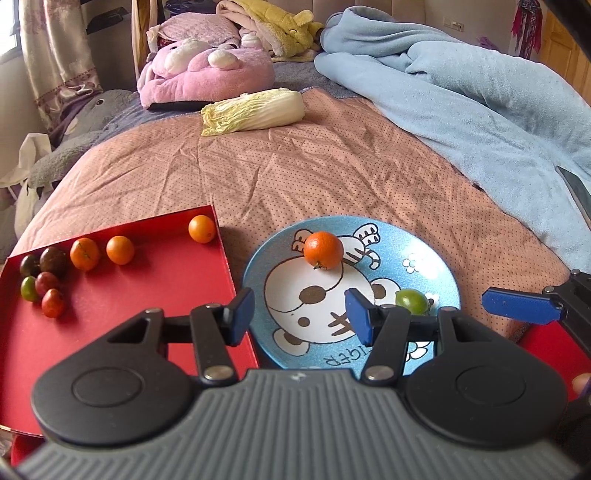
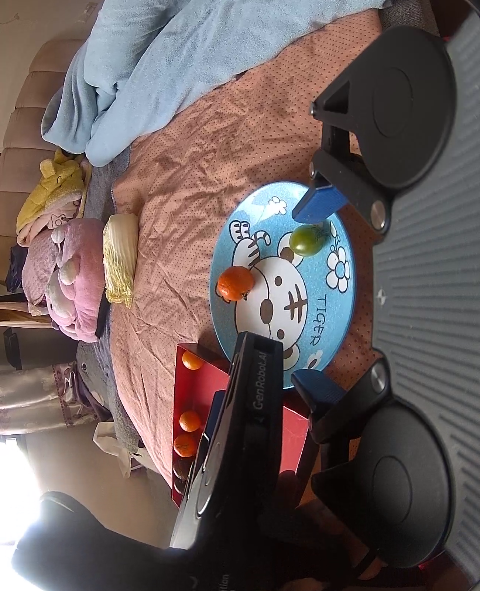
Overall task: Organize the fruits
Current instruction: 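Move both open grippers back from the plate to the red tray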
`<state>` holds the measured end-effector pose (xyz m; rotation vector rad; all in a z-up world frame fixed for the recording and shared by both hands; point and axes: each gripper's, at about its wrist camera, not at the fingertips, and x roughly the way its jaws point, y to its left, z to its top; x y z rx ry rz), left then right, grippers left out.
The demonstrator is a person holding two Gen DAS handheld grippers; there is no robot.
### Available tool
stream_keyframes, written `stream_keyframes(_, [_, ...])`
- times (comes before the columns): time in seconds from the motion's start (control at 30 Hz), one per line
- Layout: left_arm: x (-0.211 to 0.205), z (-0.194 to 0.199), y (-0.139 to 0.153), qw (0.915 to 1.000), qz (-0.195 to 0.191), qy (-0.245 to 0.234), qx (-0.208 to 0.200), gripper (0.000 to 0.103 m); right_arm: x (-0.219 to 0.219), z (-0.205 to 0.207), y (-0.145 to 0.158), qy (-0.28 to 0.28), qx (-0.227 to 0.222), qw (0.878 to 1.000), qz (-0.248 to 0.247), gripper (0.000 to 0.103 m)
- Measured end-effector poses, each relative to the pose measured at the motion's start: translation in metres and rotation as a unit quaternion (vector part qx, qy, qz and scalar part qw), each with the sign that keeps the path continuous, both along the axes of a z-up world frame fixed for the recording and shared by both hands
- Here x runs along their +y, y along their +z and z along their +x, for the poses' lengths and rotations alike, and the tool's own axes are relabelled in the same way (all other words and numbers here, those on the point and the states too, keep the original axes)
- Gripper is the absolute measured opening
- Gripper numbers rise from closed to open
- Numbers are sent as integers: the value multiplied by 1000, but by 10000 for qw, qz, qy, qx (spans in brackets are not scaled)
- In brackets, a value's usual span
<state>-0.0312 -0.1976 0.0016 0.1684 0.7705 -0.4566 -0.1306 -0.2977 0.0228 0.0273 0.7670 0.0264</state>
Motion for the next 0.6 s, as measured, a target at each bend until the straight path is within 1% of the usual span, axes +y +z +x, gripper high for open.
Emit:
stream_keyframes(0.17, [11, 1, 0, 9999, 56, 83, -59, 57, 7, 7, 3, 73, -17, 10000, 3, 89])
stream_keyframes(0.6, [54, 13, 5, 9985, -78, 537, -68, 58, 32, 28, 6, 369, -41, 9993, -68, 90])
